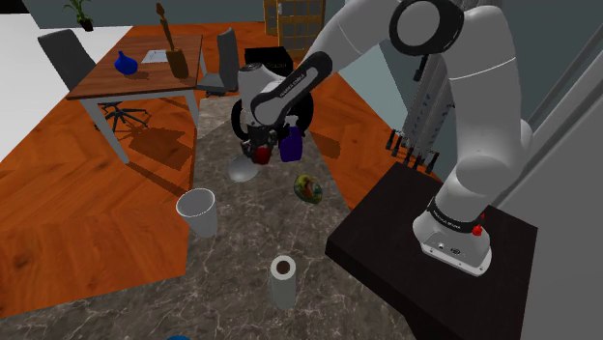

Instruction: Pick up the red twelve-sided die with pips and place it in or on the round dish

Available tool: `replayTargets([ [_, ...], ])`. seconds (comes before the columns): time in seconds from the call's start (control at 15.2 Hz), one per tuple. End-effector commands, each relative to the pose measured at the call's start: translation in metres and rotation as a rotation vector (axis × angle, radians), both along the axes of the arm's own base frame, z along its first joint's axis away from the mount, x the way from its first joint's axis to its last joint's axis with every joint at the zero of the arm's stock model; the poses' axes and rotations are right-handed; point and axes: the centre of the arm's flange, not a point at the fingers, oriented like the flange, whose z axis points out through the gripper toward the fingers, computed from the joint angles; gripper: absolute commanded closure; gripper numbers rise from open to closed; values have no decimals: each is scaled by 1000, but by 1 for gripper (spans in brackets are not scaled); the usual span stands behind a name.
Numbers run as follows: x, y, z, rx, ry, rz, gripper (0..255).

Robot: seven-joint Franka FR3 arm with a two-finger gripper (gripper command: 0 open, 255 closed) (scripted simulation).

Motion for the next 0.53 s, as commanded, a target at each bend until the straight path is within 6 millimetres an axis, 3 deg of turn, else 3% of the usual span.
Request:
replayTargets([
  [0.0,27,-1,0,-1,0,0,255],
  [0.46,120,1,-1,-1,0,0,255],
])
